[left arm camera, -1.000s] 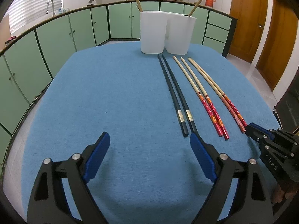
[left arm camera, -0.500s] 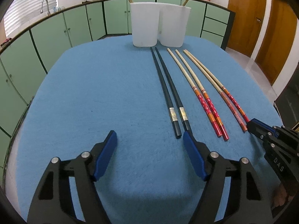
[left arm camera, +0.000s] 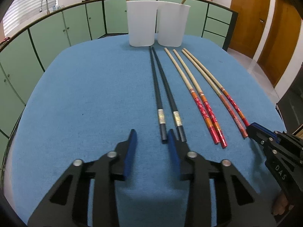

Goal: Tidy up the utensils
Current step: 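Close the right tool on a red-patterned chopstick while the left tool closes on a black chopstick, then lift both held chopsticks and carry them toward the white holder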

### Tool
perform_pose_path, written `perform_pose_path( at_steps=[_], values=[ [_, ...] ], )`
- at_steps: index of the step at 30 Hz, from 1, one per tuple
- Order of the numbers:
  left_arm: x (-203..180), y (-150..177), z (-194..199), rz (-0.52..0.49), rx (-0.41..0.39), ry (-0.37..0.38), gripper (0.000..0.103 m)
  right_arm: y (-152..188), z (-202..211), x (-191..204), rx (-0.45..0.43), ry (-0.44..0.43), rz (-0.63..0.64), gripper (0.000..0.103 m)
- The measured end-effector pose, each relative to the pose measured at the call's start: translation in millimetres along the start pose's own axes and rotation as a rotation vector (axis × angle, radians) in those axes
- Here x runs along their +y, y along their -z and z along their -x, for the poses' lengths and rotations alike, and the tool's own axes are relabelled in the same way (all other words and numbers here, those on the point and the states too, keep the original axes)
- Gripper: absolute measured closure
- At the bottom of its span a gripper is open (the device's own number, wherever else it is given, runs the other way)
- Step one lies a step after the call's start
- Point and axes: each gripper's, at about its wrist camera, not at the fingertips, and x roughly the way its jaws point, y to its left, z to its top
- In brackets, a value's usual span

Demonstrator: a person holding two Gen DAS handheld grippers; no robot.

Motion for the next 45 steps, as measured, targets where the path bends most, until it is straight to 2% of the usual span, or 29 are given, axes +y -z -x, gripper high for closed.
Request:
perform_pose_path(
  at_steps=[2,6,13,25,35,45],
  values=[
    [-3.5,0.1,-0.1,-0.009,0.000,0.009,0.086,0.0,-0.2,1.3,0.001,0.007,0.006,0.097],
    [-9.0,0.5,-0.2,-0.021,-0.001,0.021,0.097,-0.5,-1.1,4.3,0.000,0.023,0.021,0.097],
    [-4.2,-2.2,10.3,-0.008,-0.018,0.022,0.097,-3.6,4.1,2.3,0.000,0.013,0.014,0.097],
    [10.9,-42.6,84.7,-0.037,-0.229,-0.034,0.097,-49.6,67.0,0.0,-0.164,0.054,0.076,0.097],
    [16.8,-85.7,126.6,-0.008,-0.337,0.015,0.097,-107.1,109.5,-1.0,-0.293,0.009,0.064,0.097],
    [16.4,-121.3,137.1,0.004,-0.358,0.054,0.097,-154.1,124.0,-0.1,-0.335,-0.057,0.063,0.097]
  ],
)
